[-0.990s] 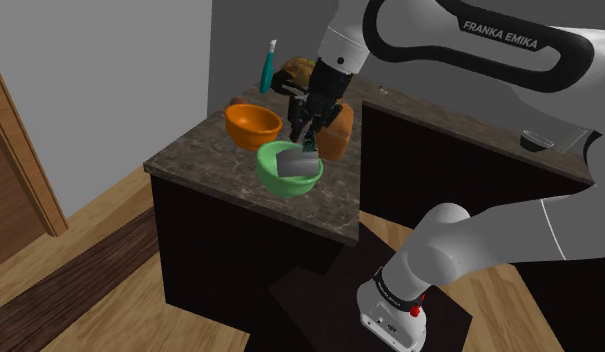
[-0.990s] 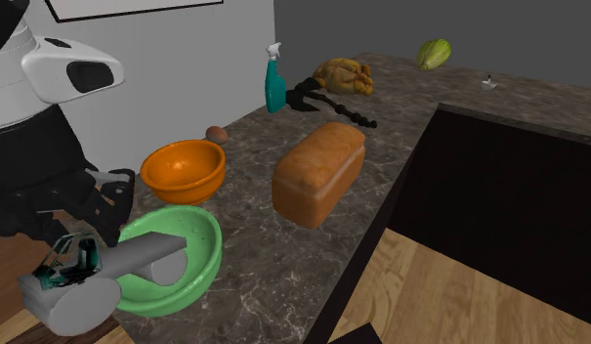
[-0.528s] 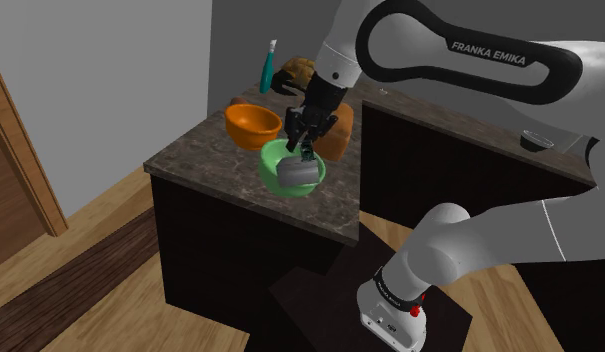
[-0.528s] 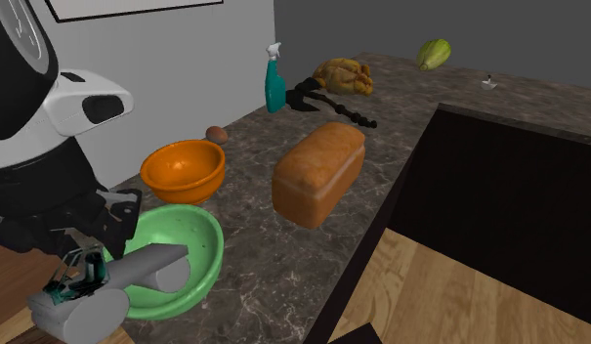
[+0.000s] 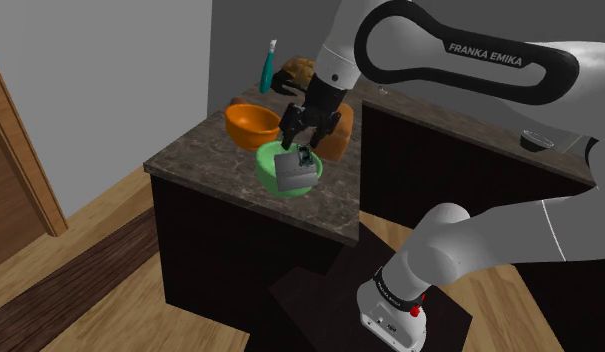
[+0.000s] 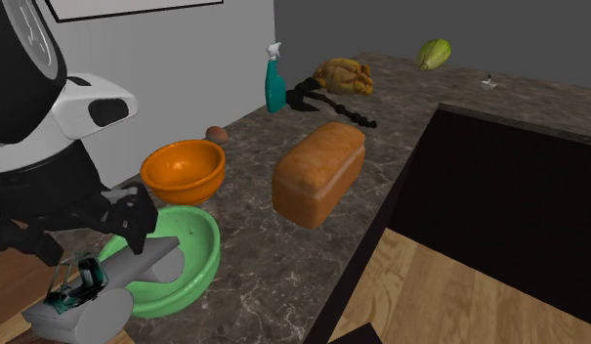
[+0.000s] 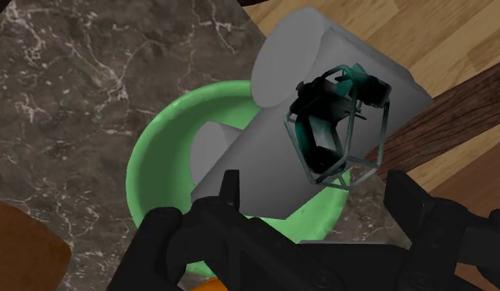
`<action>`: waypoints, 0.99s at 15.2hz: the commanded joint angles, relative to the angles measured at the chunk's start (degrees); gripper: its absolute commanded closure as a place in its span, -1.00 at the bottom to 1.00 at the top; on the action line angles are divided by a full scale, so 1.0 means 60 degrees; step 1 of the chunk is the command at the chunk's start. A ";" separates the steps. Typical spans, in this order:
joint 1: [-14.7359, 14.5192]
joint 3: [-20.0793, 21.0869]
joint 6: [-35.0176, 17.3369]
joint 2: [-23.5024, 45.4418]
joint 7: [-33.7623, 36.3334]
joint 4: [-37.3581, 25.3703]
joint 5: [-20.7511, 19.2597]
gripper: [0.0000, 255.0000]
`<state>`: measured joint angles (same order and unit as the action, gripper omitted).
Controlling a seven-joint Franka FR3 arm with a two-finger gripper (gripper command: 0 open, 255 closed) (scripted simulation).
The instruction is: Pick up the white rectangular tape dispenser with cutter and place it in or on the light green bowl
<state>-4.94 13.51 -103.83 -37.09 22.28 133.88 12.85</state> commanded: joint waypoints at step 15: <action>0.0061 -0.0189 0.1184 0.0050 0.0061 -0.1214 -0.0148 -1.00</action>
